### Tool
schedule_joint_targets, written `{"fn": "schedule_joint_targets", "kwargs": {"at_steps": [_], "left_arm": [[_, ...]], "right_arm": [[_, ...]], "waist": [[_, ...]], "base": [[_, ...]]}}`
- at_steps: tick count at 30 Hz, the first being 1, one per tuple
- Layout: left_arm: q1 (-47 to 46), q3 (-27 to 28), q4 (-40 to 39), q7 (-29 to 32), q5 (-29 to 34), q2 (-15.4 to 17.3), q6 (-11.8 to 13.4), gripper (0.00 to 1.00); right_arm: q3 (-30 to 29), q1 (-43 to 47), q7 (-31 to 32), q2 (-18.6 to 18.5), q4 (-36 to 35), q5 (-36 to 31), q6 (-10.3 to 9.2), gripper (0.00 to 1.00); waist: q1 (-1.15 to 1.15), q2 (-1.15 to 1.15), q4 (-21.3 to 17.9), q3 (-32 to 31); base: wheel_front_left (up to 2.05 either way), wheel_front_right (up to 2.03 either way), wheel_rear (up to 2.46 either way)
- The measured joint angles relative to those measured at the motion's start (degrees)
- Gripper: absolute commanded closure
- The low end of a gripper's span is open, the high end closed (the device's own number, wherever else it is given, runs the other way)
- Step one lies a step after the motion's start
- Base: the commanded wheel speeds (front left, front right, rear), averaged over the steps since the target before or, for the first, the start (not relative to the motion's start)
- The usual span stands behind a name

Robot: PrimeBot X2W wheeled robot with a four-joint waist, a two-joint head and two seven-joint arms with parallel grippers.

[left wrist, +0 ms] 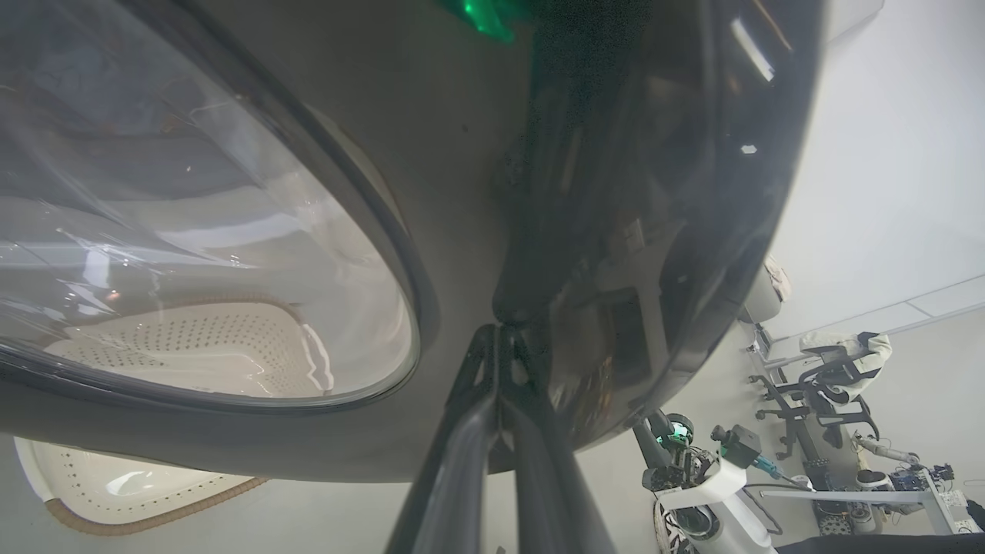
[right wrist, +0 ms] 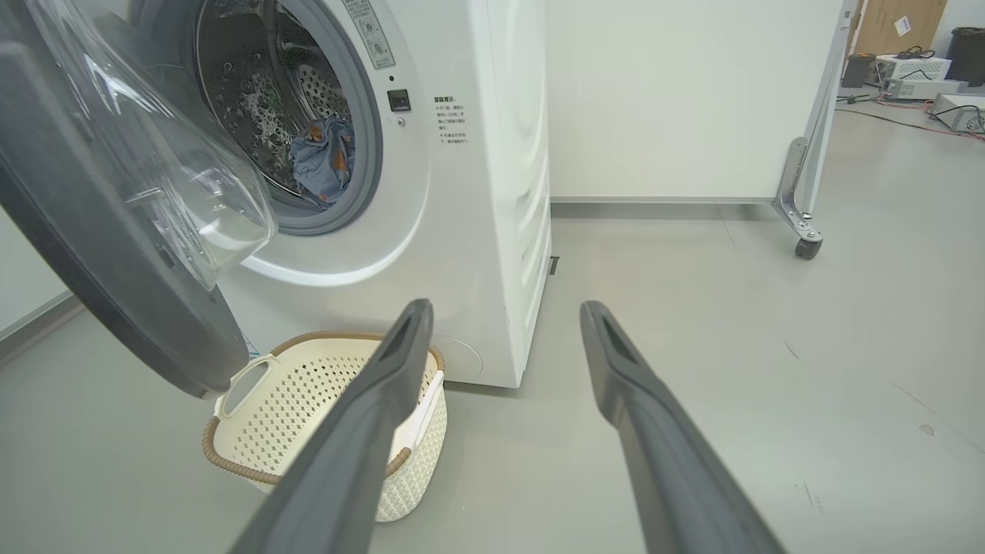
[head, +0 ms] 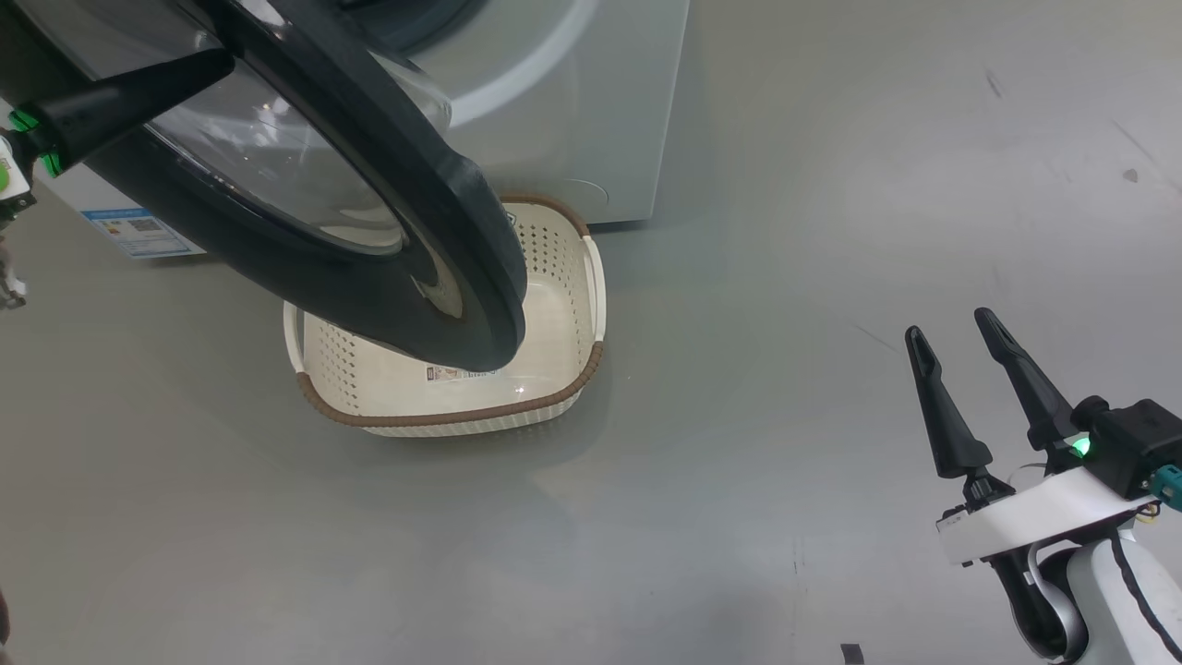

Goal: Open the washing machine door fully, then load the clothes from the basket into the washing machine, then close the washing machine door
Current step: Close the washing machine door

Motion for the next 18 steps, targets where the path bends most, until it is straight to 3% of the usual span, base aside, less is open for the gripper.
{"fn": "schedule_joint_targets", "kwargs": {"at_steps": [18], "left_arm": [[-2.74,0.46,4.64,-8.0,4.33,-2.8,0.01,1.0]], "right_arm": [[-0.9,-0.1,0.0,1.11,0.04,-0.42,0.0,0.0]], "waist": [[0.0,0.0,-4.87,0.51]], "base": [[0.0,0.0,0.0]]}}
